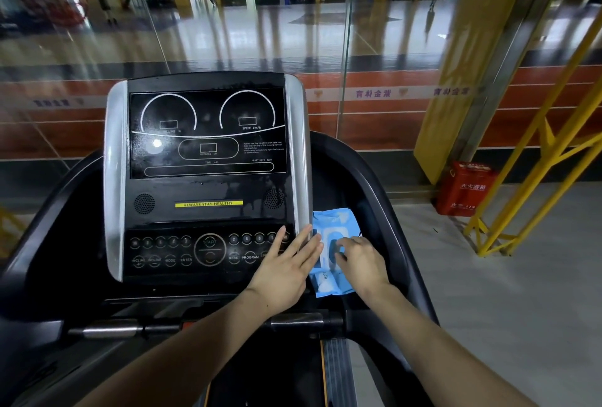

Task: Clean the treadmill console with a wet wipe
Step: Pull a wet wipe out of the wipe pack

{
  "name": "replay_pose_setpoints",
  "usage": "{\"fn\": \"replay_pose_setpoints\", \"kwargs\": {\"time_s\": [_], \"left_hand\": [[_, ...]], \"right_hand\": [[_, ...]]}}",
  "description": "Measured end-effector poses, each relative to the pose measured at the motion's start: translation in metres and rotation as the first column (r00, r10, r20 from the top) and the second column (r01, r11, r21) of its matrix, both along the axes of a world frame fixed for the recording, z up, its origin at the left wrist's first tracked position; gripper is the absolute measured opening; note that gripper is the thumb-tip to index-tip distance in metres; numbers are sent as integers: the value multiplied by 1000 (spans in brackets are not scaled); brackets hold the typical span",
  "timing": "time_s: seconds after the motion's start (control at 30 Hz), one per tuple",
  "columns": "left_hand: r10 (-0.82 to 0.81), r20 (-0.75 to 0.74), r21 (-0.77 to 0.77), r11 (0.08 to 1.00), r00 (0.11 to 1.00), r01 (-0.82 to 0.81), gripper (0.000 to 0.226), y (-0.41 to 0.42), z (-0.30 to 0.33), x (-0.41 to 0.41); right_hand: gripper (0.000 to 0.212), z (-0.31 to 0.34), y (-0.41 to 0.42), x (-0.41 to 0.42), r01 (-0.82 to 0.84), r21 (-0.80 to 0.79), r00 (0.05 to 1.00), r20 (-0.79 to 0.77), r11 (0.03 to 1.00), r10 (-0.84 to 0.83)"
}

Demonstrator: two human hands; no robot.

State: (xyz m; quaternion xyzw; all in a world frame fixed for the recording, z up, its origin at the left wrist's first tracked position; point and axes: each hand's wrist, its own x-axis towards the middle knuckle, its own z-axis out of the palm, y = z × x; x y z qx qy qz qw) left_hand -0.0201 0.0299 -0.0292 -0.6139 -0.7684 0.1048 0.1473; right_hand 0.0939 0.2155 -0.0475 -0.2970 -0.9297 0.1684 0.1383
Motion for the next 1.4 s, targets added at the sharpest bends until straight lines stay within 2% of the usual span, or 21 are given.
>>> {"fn": "replay_pose_setpoints", "kwargs": {"time_s": [0.07,0.23,0.37,0.6,0.93,1.13,1.3,1.4], "left_hand": [[8,5,-1,1000,1000,-8,76,1,0,1],[15,23,0,1000,1000,-15,76,1,0,3],[19,39,-2,1000,999,-19,75,2,0,4],[39,44,0,999,998,-39,75,1,0,6],[58,46,-35,998,997,-56,75,2,4,10],[54,54,-14,998,997,-53,76,2,2,9],[45,46,-12,999,998,-45,77,0,0,8],[47,54,10,999,997,-47,76,1,-2,6]], "right_hand": [[11,1,2,-3,18,-36,1000,-20,999,-19],[24,8,3,-13,43,15,997,66,999,-44],[18,12,7,-19,49,46,988,142,998,-55],[17,11,8,-24,-35,128,976,218,991,7],[24,5,12,-15,-129,116,982,151,985,111],[17,2,10,-4,-251,130,963,134,959,234],[26,1,16,5,-301,16,950,95,953,299],[18,1,16,6,-268,-18,962,52,963,269]]}}
